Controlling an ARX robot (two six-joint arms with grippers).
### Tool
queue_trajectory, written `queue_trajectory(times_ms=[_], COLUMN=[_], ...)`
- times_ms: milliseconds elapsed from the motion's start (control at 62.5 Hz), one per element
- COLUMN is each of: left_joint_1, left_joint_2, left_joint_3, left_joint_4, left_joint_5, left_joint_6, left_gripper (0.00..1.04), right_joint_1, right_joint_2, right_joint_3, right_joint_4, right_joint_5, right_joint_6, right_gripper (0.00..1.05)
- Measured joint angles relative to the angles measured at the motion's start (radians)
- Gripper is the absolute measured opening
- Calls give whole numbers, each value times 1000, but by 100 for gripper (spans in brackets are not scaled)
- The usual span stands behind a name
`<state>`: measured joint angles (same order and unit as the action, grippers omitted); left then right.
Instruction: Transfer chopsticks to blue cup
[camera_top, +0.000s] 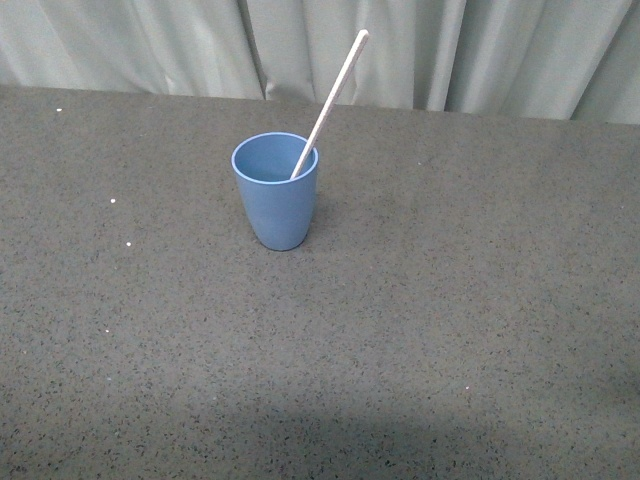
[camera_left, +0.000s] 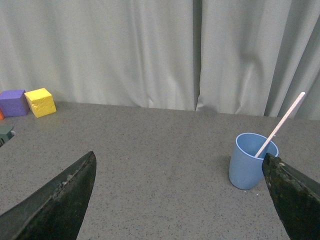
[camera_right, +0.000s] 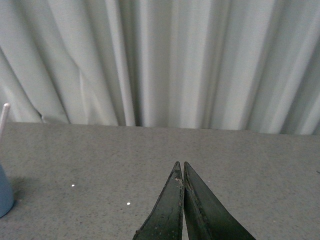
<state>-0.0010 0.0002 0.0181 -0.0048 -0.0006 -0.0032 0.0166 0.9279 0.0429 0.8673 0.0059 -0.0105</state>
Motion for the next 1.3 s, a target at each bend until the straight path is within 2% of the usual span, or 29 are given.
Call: queue_trajectory(times_ms=[592, 864, 1296], left_joint_1=[0, 0, 0], left_joint_2=[0, 0, 0], left_joint_3=[0, 0, 0], left_joint_4=[0, 0, 0], left_joint_5=[0, 0, 0], left_joint_6=[0, 0, 0], left_gripper=[98, 98, 98], right_joint_1=[-14, -14, -14], right_joint_2=[-459, -600, -734], right_joint_3=[-39, -39, -39], right_joint_4=[-401, -537, -669], right_joint_5=[-5, -5, -5], right_joint_6=[0, 0, 0], right_gripper=[1, 1, 1])
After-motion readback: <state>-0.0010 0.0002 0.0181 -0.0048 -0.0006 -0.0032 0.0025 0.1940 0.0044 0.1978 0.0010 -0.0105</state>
